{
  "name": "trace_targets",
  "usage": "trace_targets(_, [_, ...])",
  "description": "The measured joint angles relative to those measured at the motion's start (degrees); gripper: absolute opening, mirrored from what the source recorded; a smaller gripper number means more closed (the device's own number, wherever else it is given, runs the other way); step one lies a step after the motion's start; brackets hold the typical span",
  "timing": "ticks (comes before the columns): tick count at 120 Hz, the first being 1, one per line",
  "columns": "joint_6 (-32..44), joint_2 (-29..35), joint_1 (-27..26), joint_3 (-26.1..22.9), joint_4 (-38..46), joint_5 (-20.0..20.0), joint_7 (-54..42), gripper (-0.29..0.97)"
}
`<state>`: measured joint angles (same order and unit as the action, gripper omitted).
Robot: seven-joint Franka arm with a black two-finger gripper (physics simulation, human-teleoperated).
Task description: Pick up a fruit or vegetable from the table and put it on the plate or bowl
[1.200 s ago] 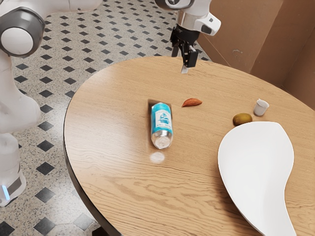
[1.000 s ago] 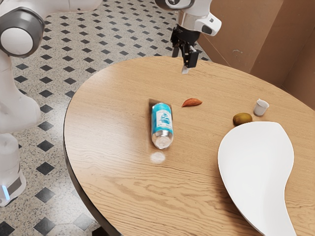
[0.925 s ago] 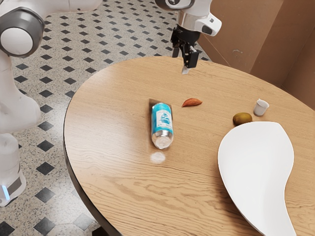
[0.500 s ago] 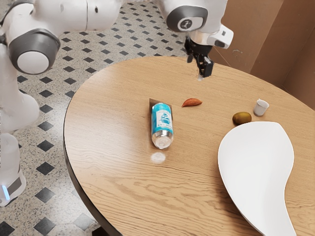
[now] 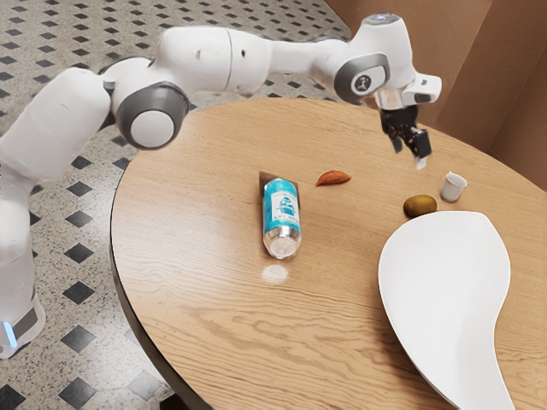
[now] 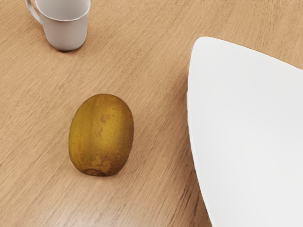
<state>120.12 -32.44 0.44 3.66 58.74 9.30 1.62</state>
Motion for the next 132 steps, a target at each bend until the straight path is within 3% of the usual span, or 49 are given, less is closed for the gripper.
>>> trace_targets(10, [2.1, -4.6, 10.1, -14.1, -3.2, -3.0, -1.1, 0.65])
trace_targets(23, [4.6, -8.9, 12.3, -19.3, -4.9, -6.0, -2.3, 0.65])
trace_targets(72, [9.7, -15.0, 12.1, -19.8, -5.3, -8.9, -5.3, 0.65])
trace_targets(93, [11.7, -17.9, 12.1, -16.3, -9.1, -9.4, -6.1, 0.65])
trace_targets(132, [15.8, -18.5, 11.6, -17.1, -10.2, -9.6, -7.1, 0.65])
